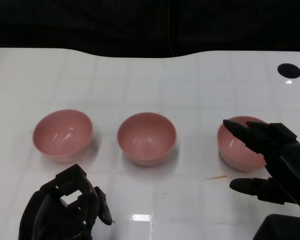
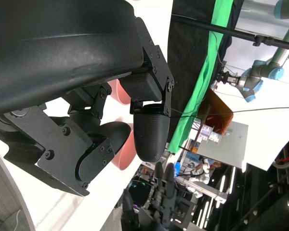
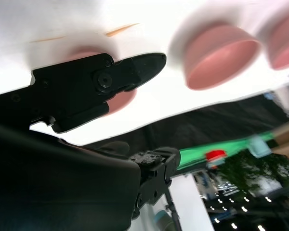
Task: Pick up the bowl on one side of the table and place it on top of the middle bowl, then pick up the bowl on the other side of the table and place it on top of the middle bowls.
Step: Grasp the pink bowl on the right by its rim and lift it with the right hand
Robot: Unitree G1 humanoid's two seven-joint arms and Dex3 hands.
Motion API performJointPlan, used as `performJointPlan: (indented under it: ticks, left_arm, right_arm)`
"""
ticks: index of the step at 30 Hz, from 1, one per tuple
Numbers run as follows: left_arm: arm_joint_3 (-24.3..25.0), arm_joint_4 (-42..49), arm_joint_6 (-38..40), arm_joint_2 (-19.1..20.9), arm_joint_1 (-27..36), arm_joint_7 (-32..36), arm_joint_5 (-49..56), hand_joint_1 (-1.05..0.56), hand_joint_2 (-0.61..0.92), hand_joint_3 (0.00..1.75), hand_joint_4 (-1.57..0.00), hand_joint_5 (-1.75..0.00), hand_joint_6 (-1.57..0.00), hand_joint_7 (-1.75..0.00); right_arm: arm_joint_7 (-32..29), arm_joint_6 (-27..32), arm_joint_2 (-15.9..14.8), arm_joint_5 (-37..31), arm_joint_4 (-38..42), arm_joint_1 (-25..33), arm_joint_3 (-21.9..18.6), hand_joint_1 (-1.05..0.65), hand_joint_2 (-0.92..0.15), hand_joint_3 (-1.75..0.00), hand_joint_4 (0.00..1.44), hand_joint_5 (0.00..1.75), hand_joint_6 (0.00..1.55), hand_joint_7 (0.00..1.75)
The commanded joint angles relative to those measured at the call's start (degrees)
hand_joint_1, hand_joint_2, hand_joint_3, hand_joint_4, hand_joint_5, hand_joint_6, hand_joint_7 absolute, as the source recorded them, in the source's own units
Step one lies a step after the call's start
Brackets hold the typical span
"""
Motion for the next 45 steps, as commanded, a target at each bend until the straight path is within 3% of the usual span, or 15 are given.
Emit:
performJointPlan:
  ticks: [1,6,16,24,27,32,34,37,40,41,42,43,44,45]
  left_arm:
    - [0.1,-0.9,-0.2,0.2,0.5,1.0,0.3,-0.09,0.44,1.26,-0.85,-1.64,-0.84,-1.43]
    - [-0.3,-1.4,-0.2,0.3,0.7,1.2,0.3,-0.09,0.41,1.32,-0.84,-1.65,-0.83,-1.44]
    - [-0.3,-1.5,-0.3,0.0,1.0,1.2,0.0,-0.09,0.44,1.28,-0.84,-1.65,-0.84,-1.42]
    - [-0.4,-1.7,-0.3,-0.7,1.2,1.5,0.1,-0.08,0.45,1.27,-0.84,-1.66,-0.83,-1.42]
    - [-0.4,-1.9,-0.7,-0.6,1.3,1.3,0.3,-0.09,0.44,1.28,-0.84,-1.66,-0.83,-1.43]
    - [-0.3,-2.4,-0.5,-0.6,1.4,1.6,0.4,-0.1,0.44,1.28,-0.83,-1.66,-0.81,-1.45]
    - [-0.4,-2.9,-0.2,-0.7,1.6,2.2,0.6,-0.09,0.43,1.28,-0.83,-1.66,-0.82,-1.44]
    - [-0.6,-3.4,-0.2,-0.8,1.8,2.6,0.6,-0.09,0.44,1.28,-0.84,-1.66,-0.82,-1.45]
    - [-0.7,-3.8,0.0,-0.7,2.0,2.9,0.6,-0.09,0.44,1.31,-0.84,-1.66,-0.81,-1.45]
    - [-0.7,-3.8,0.0,-0.7,1.9,2.8,0.5,-0.09,0.44,1.31,-0.84,-1.66,-0.81,-1.45]
    - [-0.8,-4.0,0.0,-0.7,2.0,2.9,0.5,-0.08,0.44,1.32,-0.84,-1.66,-0.81,-1.45]
    - [-0.8,-4.0,0.1,-0.7,2.0,3.0,0.5,-0.08,0.44,1.32,-0.84,-1.66,-0.81,-1.45]
    - [-0.9,-4.1,0.2,-0.7,2.0,3.0,0.4,-0.08,0.44,1.33,-0.84,-1.66,-0.81,-1.45]
    - [-0.9,-4.3,0.3,-0.7,2.0,3.2,0.4,-0.08,0.44,1.33,-0.84,-1.66,-0.81,-1.45]
  right_arm:
    - [-1.7,4.2,-2.1,-5.0,-0.8,-0.6,1.3,-0.61,-0.87,0.0,0.04,0.48,0.27,0.04]
    - [-2.3,9.6,-5.0,-13.4,1.6,-3.5,5.5,-0.57,-0.88,0.0,0.06,0.47,0.29,0.03]
    - [-4.0,14.8,-6.4,-18.5,10.6,-10.7,13.1,-0.6,-0.9,0.0,0.12,0.43,0.32,0.02]
    - [-8.9,16.7,-5.2,-19.5,22.8,-17.6,19.3,-0.59,-0.92,-0.01,0.31,0.28,0.4,0.03]
    - [-11.0,18.0,-4.0,-19.5,27.2,-20.2,21.4,-0.5,-0.92,-0.02,0.4,0.23,0.46,0.03]
    - [-16.8,17.8,-2.2,-17.6,36.6,-24.8,23.5,-0.3,-0.92,-0.05,0.75,0.24,0.72,0.08]
    - [-19.7,16.0,-1.7,-15.5,40.4,-26.3,23.4,-0.26,-0.92,-0.03,0.91,0.32,0.83,0.09]
    - [-23.9,13.4,-0.8,-12.7,46.2,-28.6,23.5,-0.21,-0.92,-0.09,0.87,1.12,1.1,0.06]
    - [-26.5,11.6,-0.9,-11.7,49.3,-30.2,24.5,-0.21,-0.92,-0.06,0.89,1.65,1.26,0.08]
    - [-28.0,11.0,-1.1,-11.6,49.9,-30.6,24.8,-0.21,-0.92,-0.06,0.89,1.68,1.27,0.08]
    - [-29.4,10.4,-1.3,-11.4,50.3,-30.9,24.9,-0.21,-0.91,-0.15,0.9,1.72,1.15,0.56]
    - [-31.4,9.8,-1.4,-11.3,50.6,-31.1,25.0,-0.21,-0.91,-0.2,0.92,1.73,0.91,1.1]
    - [-33.3,8.9,-1.3,-10.9,50.7,-31.3,24.8,-0.23,-0.89,-0.21,0.93,1.74,0.78,1.37]
    - [-34.6,8.1,-1.3,-10.4,50.7,-31.5,24.6,-0.23,-0.89,-0.2,0.94,1.74,0.72,1.5]
